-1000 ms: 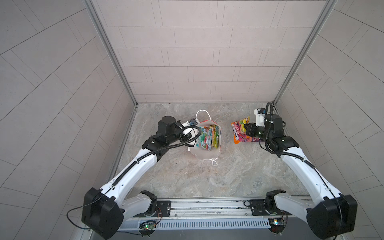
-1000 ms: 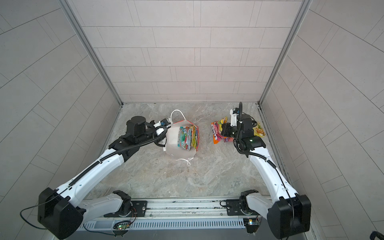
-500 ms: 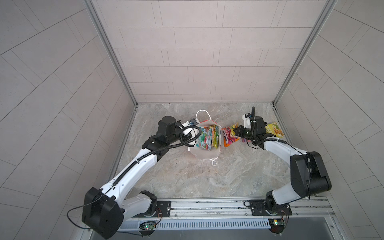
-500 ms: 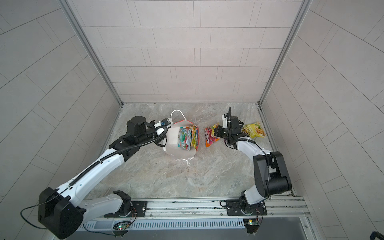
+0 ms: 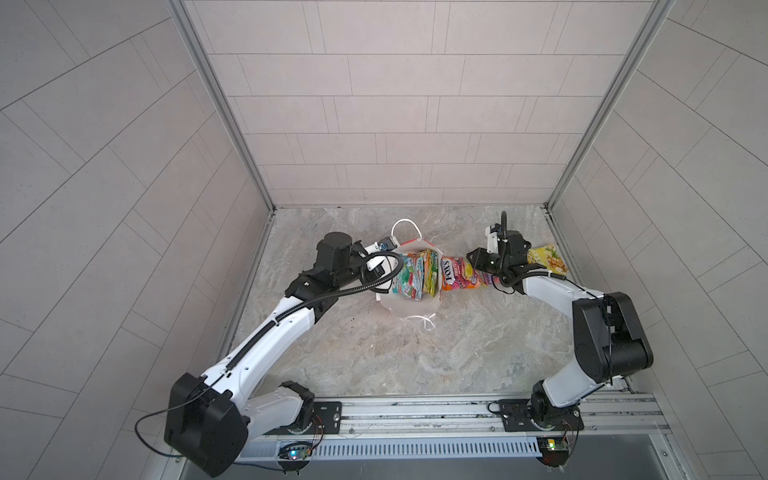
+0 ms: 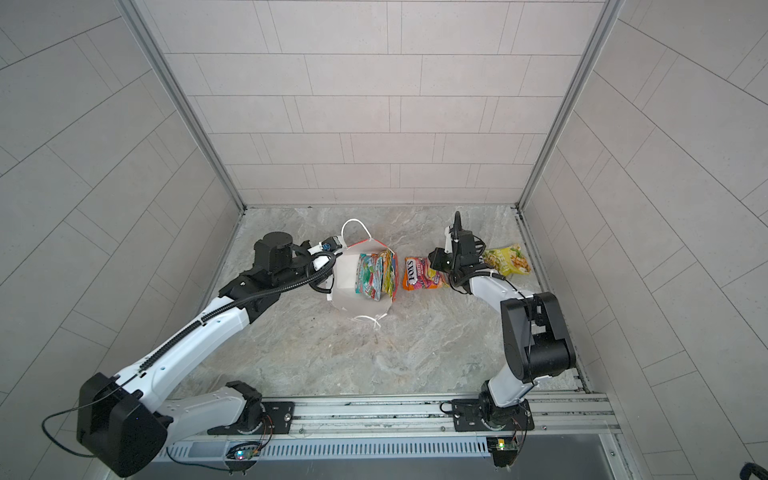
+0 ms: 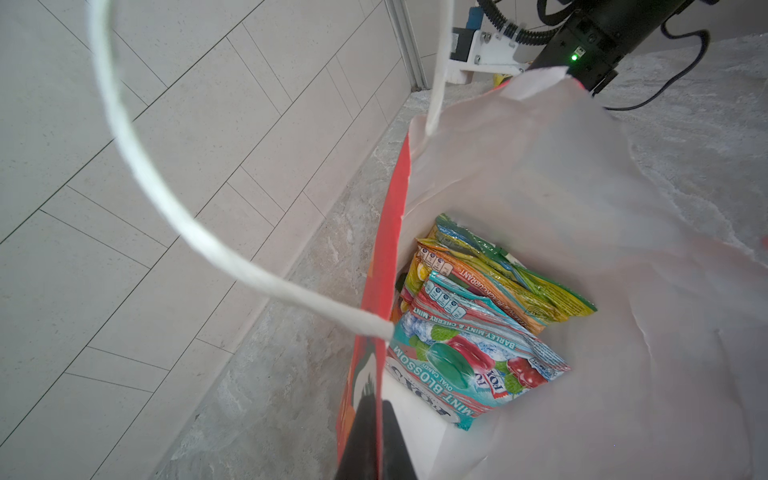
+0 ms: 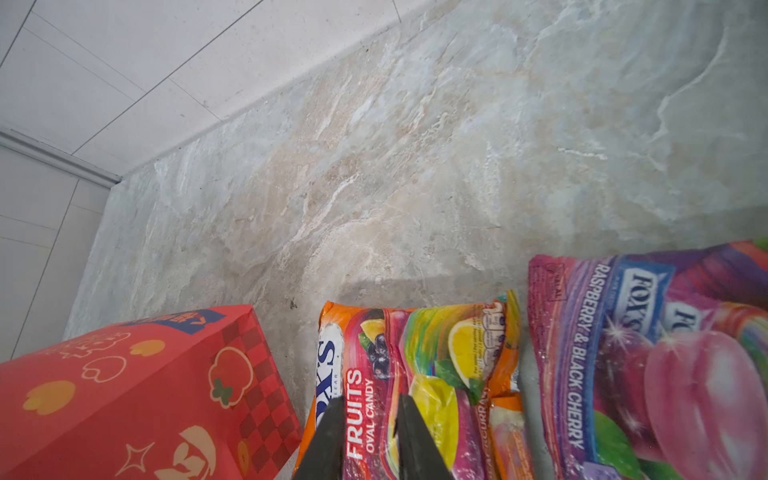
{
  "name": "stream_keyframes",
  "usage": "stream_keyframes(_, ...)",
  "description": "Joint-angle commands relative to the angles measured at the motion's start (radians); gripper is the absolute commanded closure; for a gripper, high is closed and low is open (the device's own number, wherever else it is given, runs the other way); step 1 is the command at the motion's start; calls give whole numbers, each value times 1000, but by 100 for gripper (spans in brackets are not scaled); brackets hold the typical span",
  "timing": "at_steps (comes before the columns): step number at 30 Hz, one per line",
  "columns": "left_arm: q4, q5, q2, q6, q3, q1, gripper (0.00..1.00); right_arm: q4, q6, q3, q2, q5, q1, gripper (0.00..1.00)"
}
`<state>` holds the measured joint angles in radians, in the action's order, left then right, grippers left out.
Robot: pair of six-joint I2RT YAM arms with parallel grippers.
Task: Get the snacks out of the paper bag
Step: 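Carry the Fruits packet away from the bag and lower it beside the pink packet, then set the Fruits packet on the table and open the right gripper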
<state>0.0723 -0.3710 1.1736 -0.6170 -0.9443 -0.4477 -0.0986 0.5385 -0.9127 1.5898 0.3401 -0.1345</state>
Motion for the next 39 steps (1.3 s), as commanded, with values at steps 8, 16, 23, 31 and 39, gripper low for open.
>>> stream_keyframes(8,-8,5,12,8,-21,-3,100,145,-99,-57,-103,-203,-108,70)
stream_keyframes(16,-8,1,7,10,-19,-3,100,364,-97,-181,64,-392,-221,63)
stream_keyframes(23,-9,0,6,7,-18,-5,100,455,-85,-240,162,-453,-223,57)
stream_keyframes(31,-9,0,2,6,-16,-3,100,451,-63,-256,229,-487,-222,55)
stream_keyframes(39,-10,3,0,6,-13,-3,100,469,-43,-283,268,-559,-219,55)
